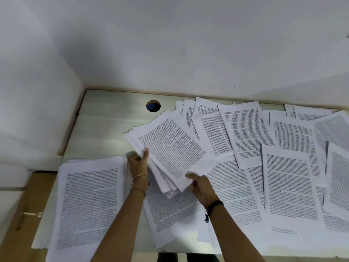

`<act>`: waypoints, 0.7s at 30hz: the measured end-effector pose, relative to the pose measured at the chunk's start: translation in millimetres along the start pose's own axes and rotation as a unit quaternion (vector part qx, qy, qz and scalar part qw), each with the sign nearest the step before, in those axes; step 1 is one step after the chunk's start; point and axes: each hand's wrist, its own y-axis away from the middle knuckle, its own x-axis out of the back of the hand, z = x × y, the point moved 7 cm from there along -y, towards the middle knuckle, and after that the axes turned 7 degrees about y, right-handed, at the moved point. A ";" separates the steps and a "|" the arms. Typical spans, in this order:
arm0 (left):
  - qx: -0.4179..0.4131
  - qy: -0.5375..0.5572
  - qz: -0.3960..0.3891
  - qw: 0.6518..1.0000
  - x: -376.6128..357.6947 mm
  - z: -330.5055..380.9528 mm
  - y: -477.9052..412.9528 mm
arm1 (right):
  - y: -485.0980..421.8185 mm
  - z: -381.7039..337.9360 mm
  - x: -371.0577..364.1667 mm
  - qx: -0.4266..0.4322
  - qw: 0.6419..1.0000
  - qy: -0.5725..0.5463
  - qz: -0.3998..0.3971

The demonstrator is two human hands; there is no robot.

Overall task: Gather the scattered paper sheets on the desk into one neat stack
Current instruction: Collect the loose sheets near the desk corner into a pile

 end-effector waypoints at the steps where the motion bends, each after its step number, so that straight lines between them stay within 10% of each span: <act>1: 0.010 -0.008 -0.027 1.000 -2.6 -9.2 3.4 | 4.2 6.4 -3.0 -0.009 0.999 0.045 -0.028; 4: 0.031 -0.056 -0.074 0.995 -2.8 -29.0 18.0 | 13.1 18.5 6.7 -0.017 0.992 0.119 -0.046; 9: 0.087 -0.150 -0.058 0.983 23.3 -49.9 50.9 | 24.1 -27.9 58.5 0.138 0.959 0.151 0.196; 15: -0.003 -0.329 0.099 0.939 54.4 -53.7 99.0 | 35.3 -12.1 10.9 0.176 0.830 0.527 0.042; 21: -0.037 -0.091 0.090 0.991 59.3 -60.8 100.9 | 56.0 3.5 8.9 0.198 0.739 0.637 0.101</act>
